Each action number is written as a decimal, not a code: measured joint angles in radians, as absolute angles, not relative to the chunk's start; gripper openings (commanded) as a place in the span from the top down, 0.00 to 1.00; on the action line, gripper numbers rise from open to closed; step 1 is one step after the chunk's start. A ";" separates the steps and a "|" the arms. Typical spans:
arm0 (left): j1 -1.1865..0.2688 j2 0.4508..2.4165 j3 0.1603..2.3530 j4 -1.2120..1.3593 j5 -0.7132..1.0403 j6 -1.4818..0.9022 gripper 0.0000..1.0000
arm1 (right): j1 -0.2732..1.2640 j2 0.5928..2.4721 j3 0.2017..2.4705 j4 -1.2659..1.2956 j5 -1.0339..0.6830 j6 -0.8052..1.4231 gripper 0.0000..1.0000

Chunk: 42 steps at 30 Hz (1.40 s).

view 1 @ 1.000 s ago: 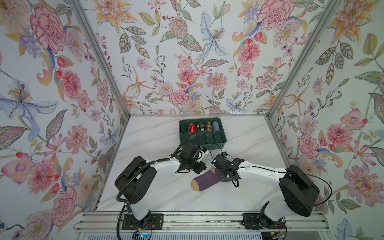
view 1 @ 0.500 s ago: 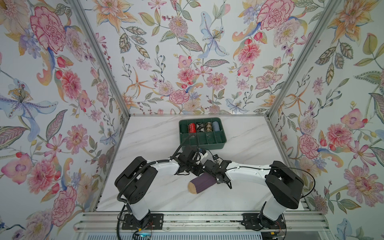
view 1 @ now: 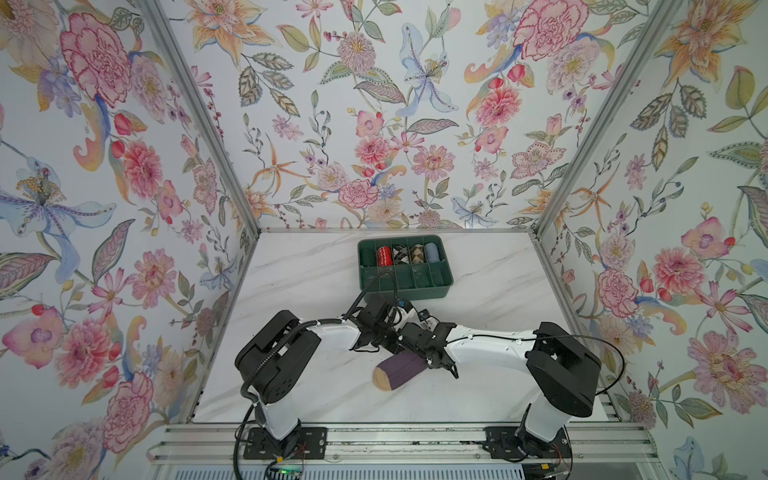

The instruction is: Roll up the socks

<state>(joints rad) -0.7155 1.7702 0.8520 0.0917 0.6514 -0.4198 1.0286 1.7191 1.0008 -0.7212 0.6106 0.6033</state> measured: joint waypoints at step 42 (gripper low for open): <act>-0.715 1.816 0.857 0.096 0.651 -0.412 1.00 | 1.029 1.676 0.942 -0.546 0.416 0.523 0.74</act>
<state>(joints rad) -0.7155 1.8164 0.8574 0.0963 0.6514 -0.4118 1.0286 1.6756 0.9421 -0.5461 0.4160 0.5232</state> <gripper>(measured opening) 0.048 0.245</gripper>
